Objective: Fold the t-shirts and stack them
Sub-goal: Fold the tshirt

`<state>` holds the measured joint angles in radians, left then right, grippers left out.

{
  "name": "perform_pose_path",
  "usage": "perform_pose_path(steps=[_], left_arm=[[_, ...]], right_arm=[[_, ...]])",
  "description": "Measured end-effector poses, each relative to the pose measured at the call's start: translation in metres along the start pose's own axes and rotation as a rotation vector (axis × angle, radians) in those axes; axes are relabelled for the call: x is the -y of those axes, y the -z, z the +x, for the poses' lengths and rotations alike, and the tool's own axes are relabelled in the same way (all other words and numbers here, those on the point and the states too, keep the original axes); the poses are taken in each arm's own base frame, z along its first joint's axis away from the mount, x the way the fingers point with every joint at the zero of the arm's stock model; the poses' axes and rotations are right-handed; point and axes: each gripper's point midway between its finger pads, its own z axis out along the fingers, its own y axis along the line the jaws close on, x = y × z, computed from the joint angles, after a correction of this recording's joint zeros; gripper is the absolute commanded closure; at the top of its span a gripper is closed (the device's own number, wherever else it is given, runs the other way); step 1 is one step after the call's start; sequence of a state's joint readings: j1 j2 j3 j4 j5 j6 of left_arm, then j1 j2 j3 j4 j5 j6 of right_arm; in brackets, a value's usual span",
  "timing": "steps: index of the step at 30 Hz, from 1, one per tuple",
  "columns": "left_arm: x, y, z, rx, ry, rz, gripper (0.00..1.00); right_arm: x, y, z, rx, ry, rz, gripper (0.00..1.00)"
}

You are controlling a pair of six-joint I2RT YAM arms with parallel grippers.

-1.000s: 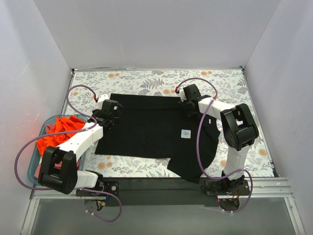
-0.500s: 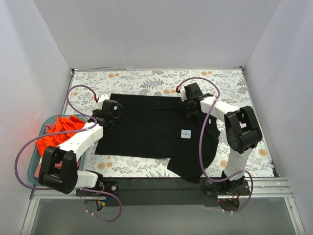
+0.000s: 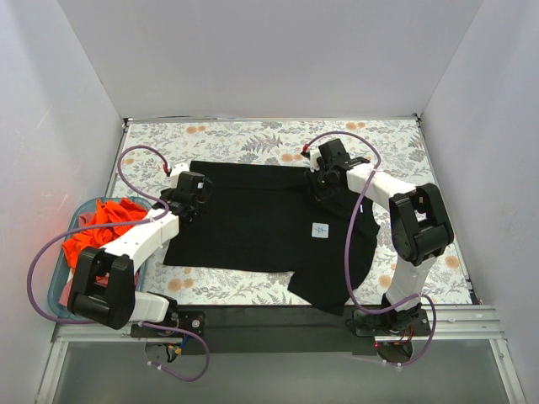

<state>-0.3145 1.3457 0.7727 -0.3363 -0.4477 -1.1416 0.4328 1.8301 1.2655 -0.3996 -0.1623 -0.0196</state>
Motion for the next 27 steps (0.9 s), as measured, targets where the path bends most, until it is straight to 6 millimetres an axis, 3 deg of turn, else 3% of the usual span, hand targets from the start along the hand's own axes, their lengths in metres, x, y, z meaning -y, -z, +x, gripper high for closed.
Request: perform_pose_path(steps=[3, 9, 12, 16, 19, 23, 27], left_arm=[[0.000, -0.001, 0.001, -0.004, -0.002, 0.000, 0.33], [0.002, -0.001, 0.003, -0.012, -0.003, 0.007, 0.33], [0.004, -0.002, 0.002, -0.018, -0.003, 0.011, 0.33], [0.016, -0.010, -0.014, -0.024, 0.017, 0.020, 0.33], [0.025, -0.024, -0.036, -0.023, 0.048, 0.021, 0.33], [0.037, -0.053, -0.067, -0.018, 0.095, 0.014, 0.34], [0.047, -0.084, -0.079, -0.032, 0.105, 0.000, 0.36]], right_arm=[[-0.010, 0.000, -0.003, 0.003, -0.022, -0.050, 0.72], [-0.021, -0.002, 0.001, -0.018, -0.071, -0.129, 0.57], [-0.010, 0.002, -0.001, -0.010, -0.113, -0.118, 0.54], [0.037, 0.022, -0.008, 0.073, -0.254, -0.062, 0.52], [0.091, 0.053, -0.014, 0.220, -0.426, -0.014, 0.50], [0.161, 0.086, -0.006, 0.403, -0.676, 0.040, 0.50], [0.191, 0.085, -0.004, 0.477, -0.810, 0.035, 0.52]])
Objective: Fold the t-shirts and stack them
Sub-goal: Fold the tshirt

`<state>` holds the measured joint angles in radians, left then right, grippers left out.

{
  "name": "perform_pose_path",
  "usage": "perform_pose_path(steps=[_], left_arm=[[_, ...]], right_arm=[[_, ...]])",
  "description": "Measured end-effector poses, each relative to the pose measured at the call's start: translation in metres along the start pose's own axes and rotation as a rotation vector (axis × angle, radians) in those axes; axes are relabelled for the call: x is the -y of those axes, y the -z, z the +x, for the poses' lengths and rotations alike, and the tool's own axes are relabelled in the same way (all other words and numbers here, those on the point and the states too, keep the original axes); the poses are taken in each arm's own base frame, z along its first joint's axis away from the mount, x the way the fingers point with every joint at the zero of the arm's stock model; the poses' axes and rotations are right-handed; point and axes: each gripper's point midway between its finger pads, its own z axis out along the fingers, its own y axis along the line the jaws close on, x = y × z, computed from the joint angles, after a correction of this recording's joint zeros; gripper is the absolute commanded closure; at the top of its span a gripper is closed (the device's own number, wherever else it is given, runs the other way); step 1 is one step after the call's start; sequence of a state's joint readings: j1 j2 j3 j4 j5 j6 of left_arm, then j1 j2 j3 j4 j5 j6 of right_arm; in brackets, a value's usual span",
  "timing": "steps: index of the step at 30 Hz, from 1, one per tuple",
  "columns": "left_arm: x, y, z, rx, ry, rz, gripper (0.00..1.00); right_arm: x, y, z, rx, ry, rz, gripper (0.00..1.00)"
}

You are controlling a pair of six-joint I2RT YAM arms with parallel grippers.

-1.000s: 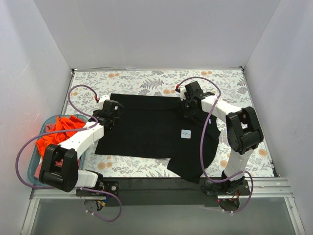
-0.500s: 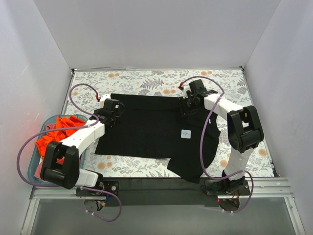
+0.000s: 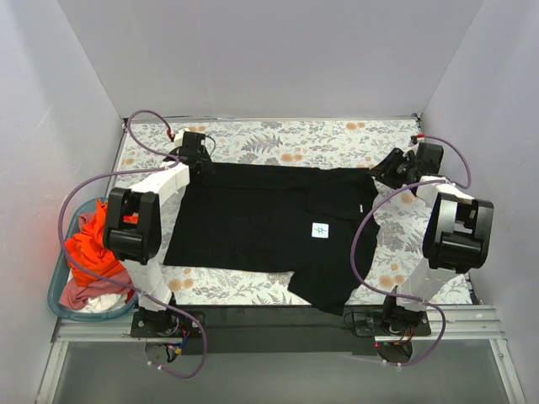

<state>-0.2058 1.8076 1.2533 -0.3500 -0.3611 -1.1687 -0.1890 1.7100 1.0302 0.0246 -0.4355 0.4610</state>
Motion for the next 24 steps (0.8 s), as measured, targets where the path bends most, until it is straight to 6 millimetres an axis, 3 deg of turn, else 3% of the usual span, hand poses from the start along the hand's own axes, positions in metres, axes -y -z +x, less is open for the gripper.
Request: perform_pose_path(steps=[5, 10, 19, 23, 24], left_arm=[[0.008, -0.038, 0.005, -0.039, -0.009, -0.025, 0.37], [0.003, -0.066, 0.015, -0.083, -0.018, -0.055, 0.37], [0.007, -0.075, 0.007, -0.075, -0.028, -0.051, 0.37], [0.007, -0.075, 0.007, -0.077, -0.028, -0.052, 0.37], [0.007, -0.075, 0.007, -0.077, -0.028, -0.053, 0.37]], right_arm=[[0.012, -0.026, 0.002, -0.003, -0.079, -0.014, 0.52], [0.028, -0.049, 0.003, -0.021, -0.133, -0.017, 0.54], [0.033, -0.071, 0.000, -0.016, -0.160, -0.063, 0.59], [0.033, -0.080, -0.004, -0.007, -0.160, -0.091, 0.72], [0.034, -0.082, -0.004, -0.006, -0.166, -0.093, 0.82]])
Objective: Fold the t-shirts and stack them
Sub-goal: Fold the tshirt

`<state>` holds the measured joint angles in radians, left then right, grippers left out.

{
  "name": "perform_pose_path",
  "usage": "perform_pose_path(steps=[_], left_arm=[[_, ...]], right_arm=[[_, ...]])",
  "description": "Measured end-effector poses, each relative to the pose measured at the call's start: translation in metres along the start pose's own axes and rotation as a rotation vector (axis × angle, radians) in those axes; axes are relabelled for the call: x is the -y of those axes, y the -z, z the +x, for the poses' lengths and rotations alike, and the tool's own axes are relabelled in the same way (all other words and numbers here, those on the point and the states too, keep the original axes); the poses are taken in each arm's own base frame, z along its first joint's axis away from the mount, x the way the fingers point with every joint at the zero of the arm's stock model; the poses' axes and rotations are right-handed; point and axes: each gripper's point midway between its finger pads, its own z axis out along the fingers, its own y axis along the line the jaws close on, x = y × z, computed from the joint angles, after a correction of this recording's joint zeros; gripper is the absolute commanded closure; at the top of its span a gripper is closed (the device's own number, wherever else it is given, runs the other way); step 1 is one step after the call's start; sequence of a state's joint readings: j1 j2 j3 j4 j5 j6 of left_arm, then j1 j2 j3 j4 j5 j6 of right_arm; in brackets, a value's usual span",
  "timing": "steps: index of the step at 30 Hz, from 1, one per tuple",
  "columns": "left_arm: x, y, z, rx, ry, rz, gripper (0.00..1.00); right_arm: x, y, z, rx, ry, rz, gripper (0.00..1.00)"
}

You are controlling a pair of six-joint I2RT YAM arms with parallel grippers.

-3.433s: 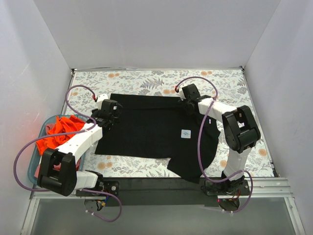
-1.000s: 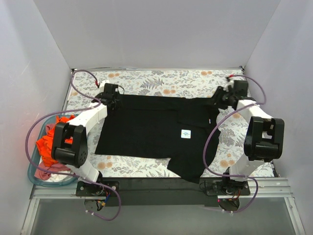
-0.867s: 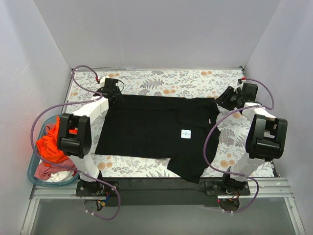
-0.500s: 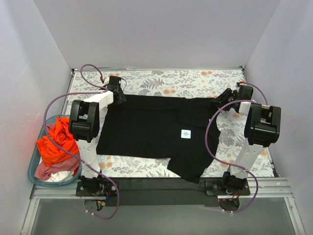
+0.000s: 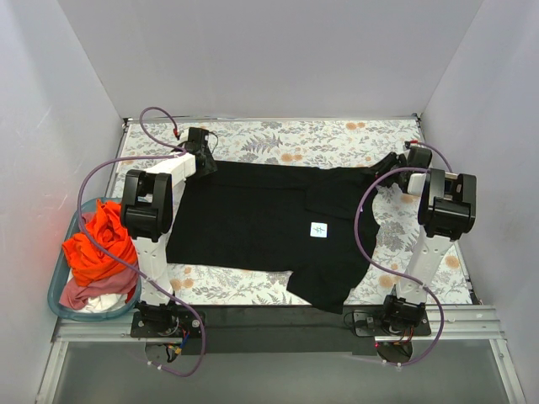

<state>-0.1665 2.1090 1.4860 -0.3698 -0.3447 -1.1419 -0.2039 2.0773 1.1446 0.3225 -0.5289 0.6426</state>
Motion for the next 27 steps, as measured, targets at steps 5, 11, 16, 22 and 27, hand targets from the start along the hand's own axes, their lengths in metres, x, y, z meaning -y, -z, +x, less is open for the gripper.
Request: perform_pose_path(steps=[5, 11, 16, 22, 27], left_arm=[[-0.001, -0.001, 0.000, 0.002, 0.003, -0.010, 0.37], [0.001, -0.005, -0.004, -0.008, 0.009, -0.022, 0.37], [0.009, -0.012, -0.012, -0.001, 0.024, -0.014, 0.37], [0.014, -0.013, -0.015, -0.003, 0.045, 0.001, 0.33], [0.015, -0.011, -0.017, -0.004, 0.055, 0.012, 0.30]], right_arm=[[0.009, 0.000, -0.005, 0.016, -0.024, 0.006, 0.99], [0.016, 0.002, -0.012, 0.020, -0.041, -0.008, 0.99], [0.017, -0.004, -0.022, 0.025, -0.025, -0.032, 0.98], [0.016, -0.009, -0.031, 0.026, -0.011, -0.058, 0.76], [0.013, 0.000, -0.039, 0.051, -0.002, -0.060, 0.62]])
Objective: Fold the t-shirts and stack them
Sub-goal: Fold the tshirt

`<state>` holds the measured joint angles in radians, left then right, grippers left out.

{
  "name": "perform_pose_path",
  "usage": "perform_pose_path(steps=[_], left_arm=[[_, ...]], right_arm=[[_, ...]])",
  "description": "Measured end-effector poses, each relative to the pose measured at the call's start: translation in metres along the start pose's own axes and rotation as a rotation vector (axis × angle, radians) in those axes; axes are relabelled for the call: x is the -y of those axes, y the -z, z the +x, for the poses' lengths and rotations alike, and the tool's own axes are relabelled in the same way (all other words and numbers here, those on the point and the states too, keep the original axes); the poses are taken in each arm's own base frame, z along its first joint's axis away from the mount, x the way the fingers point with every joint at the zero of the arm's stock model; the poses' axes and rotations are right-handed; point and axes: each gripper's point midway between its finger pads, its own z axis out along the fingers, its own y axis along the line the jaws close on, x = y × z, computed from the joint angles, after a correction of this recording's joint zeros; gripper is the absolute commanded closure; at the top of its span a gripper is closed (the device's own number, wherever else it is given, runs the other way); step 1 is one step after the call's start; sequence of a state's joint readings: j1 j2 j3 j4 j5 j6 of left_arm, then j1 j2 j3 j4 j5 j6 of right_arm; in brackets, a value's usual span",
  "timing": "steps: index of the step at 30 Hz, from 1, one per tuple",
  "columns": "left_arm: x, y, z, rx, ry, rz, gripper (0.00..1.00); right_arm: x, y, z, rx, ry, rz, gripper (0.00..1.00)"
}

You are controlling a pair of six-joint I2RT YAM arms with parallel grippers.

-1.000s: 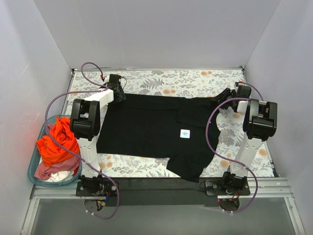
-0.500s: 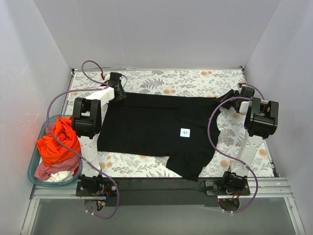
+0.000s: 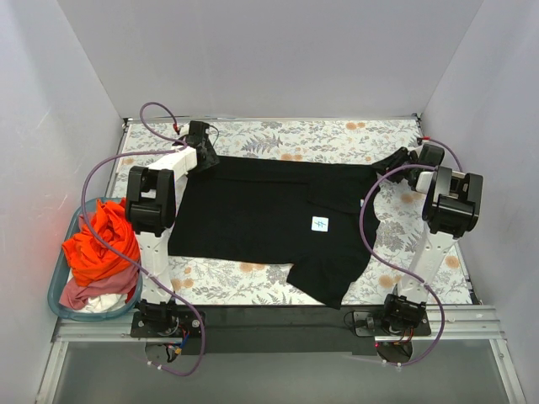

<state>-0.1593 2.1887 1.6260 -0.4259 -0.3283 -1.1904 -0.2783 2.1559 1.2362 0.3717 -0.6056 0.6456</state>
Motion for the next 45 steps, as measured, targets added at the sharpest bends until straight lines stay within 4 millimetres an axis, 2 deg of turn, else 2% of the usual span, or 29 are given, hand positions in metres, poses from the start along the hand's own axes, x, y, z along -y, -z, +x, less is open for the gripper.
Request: perform_pose_path(steps=[4, 7, 10, 13, 16, 19, 22, 26, 29, 32, 37, 40, 45], left_arm=[[-0.004, 0.007, 0.003, -0.019, 0.003, 0.003, 0.30], [-0.007, 0.017, 0.000, -0.023, 0.007, 0.008, 0.29], [-0.007, 0.036, -0.010, -0.001, 0.018, 0.032, 0.29], [-0.005, 0.061, -0.018, 0.021, 0.030, 0.071, 0.29], [0.001, 0.087, -0.015, 0.030, 0.032, 0.123, 0.29], [0.019, 0.113, 0.010, 0.000, 0.003, 0.195, 0.29], [0.056, 0.138, 0.054, -0.067, -0.061, 0.300, 0.29], [0.106, 0.168, 0.112, -0.167, -0.141, 0.439, 0.29], [0.134, 0.181, 0.138, -0.213, -0.174, 0.502, 0.30], [0.158, 0.184, 0.149, -0.235, -0.183, 0.542, 0.30], [0.201, 0.175, 0.171, -0.274, -0.189, 0.601, 0.33], [0.214, 0.169, 0.187, -0.310, -0.201, 0.611, 0.37], [0.230, 0.165, 0.204, -0.343, -0.212, 0.629, 0.43]], right_arm=[[-0.011, 0.024, -0.004, 0.043, 0.030, 0.025, 0.64], [-0.037, 0.042, -0.016, 0.090, 0.075, 0.000, 0.65], [-0.065, 0.050, -0.022, 0.114, 0.123, -0.047, 0.66], [-0.083, 0.045, -0.010, 0.092, 0.152, -0.088, 0.65], [-0.082, 0.044, 0.023, 0.034, 0.141, -0.086, 0.65], [-0.072, 0.051, 0.062, -0.026, 0.111, -0.059, 0.65], [-0.057, 0.068, 0.093, -0.065, 0.070, -0.013, 0.64], [-0.051, 0.088, 0.113, -0.073, 0.065, 0.023, 0.64], [-0.052, 0.094, 0.114, -0.065, 0.086, 0.030, 0.64], [-0.051, 0.096, 0.113, -0.057, 0.105, 0.040, 0.64], [-0.039, 0.102, 0.124, -0.069, 0.097, 0.087, 0.65], [-0.032, 0.104, 0.132, -0.087, 0.093, 0.107, 0.65], [-0.027, 0.106, 0.139, -0.109, 0.093, 0.121, 0.66]])
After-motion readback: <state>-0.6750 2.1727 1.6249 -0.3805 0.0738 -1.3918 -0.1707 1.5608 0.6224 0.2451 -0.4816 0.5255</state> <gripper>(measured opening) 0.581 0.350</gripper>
